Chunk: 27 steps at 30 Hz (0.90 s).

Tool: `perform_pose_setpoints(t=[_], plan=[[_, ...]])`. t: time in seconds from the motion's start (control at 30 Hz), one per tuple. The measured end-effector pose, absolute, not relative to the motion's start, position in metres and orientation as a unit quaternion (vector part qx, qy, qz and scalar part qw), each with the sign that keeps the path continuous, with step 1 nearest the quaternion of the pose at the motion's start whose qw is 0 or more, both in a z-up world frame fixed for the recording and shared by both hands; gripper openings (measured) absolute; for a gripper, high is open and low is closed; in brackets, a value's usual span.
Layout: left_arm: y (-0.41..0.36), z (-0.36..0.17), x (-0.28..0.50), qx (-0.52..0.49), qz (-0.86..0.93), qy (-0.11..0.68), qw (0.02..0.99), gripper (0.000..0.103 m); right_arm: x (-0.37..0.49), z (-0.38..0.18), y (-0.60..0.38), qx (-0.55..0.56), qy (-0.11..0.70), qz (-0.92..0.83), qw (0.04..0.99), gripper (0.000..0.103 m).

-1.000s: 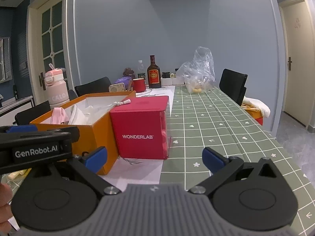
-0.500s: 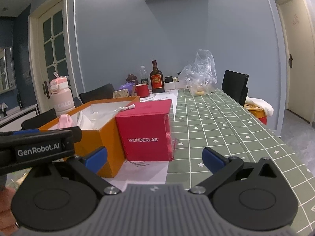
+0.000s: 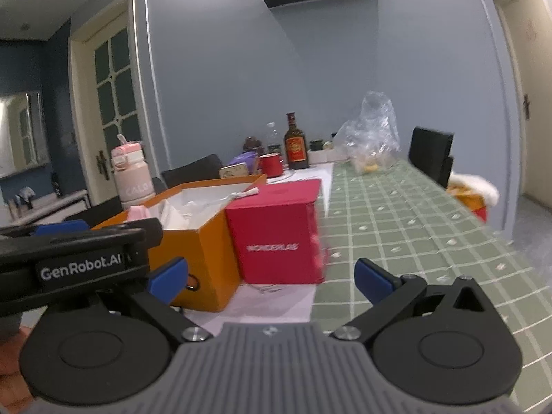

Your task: Organize soft objects

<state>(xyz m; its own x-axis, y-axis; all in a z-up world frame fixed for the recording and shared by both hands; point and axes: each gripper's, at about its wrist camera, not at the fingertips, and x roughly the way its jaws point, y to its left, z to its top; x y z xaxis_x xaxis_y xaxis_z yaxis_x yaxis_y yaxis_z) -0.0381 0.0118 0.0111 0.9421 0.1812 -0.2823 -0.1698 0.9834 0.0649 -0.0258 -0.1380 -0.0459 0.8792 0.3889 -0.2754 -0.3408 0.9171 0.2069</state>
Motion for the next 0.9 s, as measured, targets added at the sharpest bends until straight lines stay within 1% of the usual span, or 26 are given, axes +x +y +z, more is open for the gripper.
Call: perform_pose_setpoints(t=[0.9], plan=[[0.010,-0.003,-0.029,0.013,0.083,0.166,0.983,0.095,-0.022,-0.054,-0.136,0.050,0.163,0.174,0.970,0.100]])
